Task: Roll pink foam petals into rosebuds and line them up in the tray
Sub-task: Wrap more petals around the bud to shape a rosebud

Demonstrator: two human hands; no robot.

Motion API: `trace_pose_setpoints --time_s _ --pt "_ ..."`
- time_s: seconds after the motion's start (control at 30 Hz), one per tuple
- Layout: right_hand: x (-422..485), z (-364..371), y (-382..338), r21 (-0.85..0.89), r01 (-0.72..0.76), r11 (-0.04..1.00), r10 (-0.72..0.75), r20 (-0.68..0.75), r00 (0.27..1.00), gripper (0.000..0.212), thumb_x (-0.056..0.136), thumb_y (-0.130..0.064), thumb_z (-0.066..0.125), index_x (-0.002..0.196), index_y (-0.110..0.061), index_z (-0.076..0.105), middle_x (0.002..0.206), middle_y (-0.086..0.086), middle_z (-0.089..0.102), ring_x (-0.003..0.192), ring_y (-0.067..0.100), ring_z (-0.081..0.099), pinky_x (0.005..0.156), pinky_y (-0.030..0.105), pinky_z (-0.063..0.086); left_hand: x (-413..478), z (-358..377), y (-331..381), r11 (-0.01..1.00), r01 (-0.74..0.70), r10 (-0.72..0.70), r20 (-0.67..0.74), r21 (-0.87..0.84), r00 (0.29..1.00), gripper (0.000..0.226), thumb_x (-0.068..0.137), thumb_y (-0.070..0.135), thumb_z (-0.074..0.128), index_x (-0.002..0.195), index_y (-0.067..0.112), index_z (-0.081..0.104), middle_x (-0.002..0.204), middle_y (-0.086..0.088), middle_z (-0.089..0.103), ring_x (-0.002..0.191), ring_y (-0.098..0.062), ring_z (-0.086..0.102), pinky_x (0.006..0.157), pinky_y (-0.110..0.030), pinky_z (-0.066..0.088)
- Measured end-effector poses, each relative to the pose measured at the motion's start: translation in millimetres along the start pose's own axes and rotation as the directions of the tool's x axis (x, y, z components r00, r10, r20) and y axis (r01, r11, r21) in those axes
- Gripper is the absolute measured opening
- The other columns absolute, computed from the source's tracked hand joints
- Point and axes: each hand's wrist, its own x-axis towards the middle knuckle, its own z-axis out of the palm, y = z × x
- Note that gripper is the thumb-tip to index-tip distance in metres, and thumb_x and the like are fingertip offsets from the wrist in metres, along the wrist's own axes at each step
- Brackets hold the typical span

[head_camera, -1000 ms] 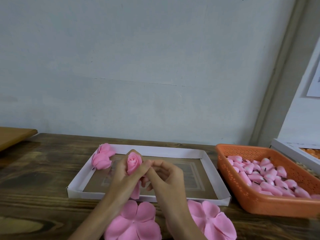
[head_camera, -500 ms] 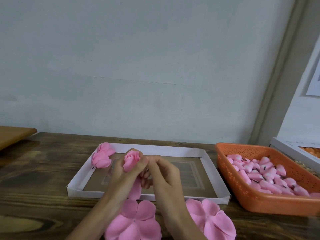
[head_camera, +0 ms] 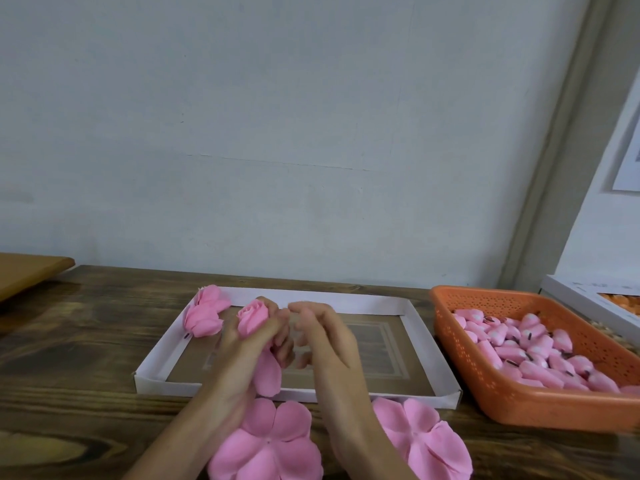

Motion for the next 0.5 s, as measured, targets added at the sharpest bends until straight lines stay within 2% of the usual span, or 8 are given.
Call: trace_pose_setpoints --time_s 0.03,0.1,0.17,0.2,0.27,0.37,0.5 --pt "0.1 -0.9 2.6 -0.076 -0.008 0.997 0.006 -0.018 1.0 0.02 0.097 -0.04 0.065 0.099 -0.021 0.069 0.088 -0.003 0.073 0.08 0.014 0.067 0.072 0.021 0.052 1.5 -2.6 0.8 1.0 0.022 -0.023 -0.04 -0.021 0.999 0.033 0.075 0.032 0.083 0.069 0.018 0.054 0.064 -0.012 0.047 0.056 -0.023 0.049 0.053 -0.03 0.044" --pt "-0.3 -2.4 9.1 -0.311 -0.052 0.949 0.044 -0.033 0.999 0.031 0.079 -0.052 0.076 0.096 -0.028 0.068 0.095 -0.012 0.075 0.084 0.005 0.07 0.076 0.024 0.054 8.0 -6.2 -2.9 0.994 0.105 -0.105 -0.128 -0.006 0.986 0.032 0.08 0.035 0.08 0.069 0.019 0.055 0.061 -0.009 0.053 0.055 -0.021 0.055 0.054 -0.028 0.047" --pt "0.4 -3.7 12.7 -0.449 -0.088 0.889 0.08 -0.036 0.996 0.041 0.063 -0.057 0.078 0.09 -0.03 0.066 0.092 -0.019 0.074 0.079 0.003 0.07 0.076 0.029 0.058 16.2 -6.7 -7.9 0.99 0.14 -0.143 -0.172 -0.033 0.975 0.044 0.091 0.033 0.068 0.058 0.016 0.045 0.054 -0.005 0.042 0.052 -0.022 0.04 0.05 -0.029 0.036" --pt "0.4 -4.3 14.2 -0.499 -0.099 0.861 0.095 -0.034 0.995 0.042 0.059 -0.058 0.077 0.088 -0.03 0.066 0.09 -0.021 0.073 0.076 0.003 0.07 0.076 0.03 0.059 20.8 -6.8 -9.6 0.988 0.139 -0.15 -0.199 -0.069 0.968 0.048 0.096 0.029 0.062 0.055 0.017 0.041 0.052 -0.003 0.038 0.052 -0.021 0.035 0.05 -0.03 0.031" --pt "-1.0 -4.1 16.6 -0.576 -0.093 0.812 0.107 -0.009 0.994 0.039 0.061 -0.055 0.082 0.083 -0.027 0.067 0.084 -0.019 0.074 0.072 0.002 0.07 0.071 0.025 0.058 27.3 -6.3 -11.3 0.984 0.13 -0.154 -0.201 -0.125 0.968 0.047 0.102 0.022 0.057 0.058 0.016 0.04 0.054 -0.002 0.037 0.052 -0.019 0.037 0.048 -0.03 0.034" --pt "-1.5 -2.9 20.2 -0.578 -0.091 0.811 0.094 -0.024 0.995 0.021 0.073 -0.039 0.085 0.078 -0.023 0.072 0.076 -0.013 0.075 0.068 0.003 0.07 0.066 0.021 0.055 24.8 -5.1 -6.8 0.979 0.094 -0.128 -0.186 -0.181 0.974 0.042 0.101 0.019 0.06 0.063 0.017 0.042 0.056 -0.002 0.038 0.053 -0.018 0.041 0.047 -0.027 0.039" --pt "2.5 -3.7 16.2 -0.346 -0.141 0.928 0.122 -0.076 0.99 0.013 0.083 -0.025 0.079 0.076 -0.017 0.071 0.073 0.001 0.074 0.067 0.01 0.066 0.067 0.034 0.054 12.1 -8.6 -1.4 1.0 0.002 -0.005 -0.149 -0.02 0.989 0.035 0.094 0.021 0.072 0.068 0.018 0.05 0.061 -0.002 0.047 0.056 -0.016 0.05 0.047 -0.028 0.042"
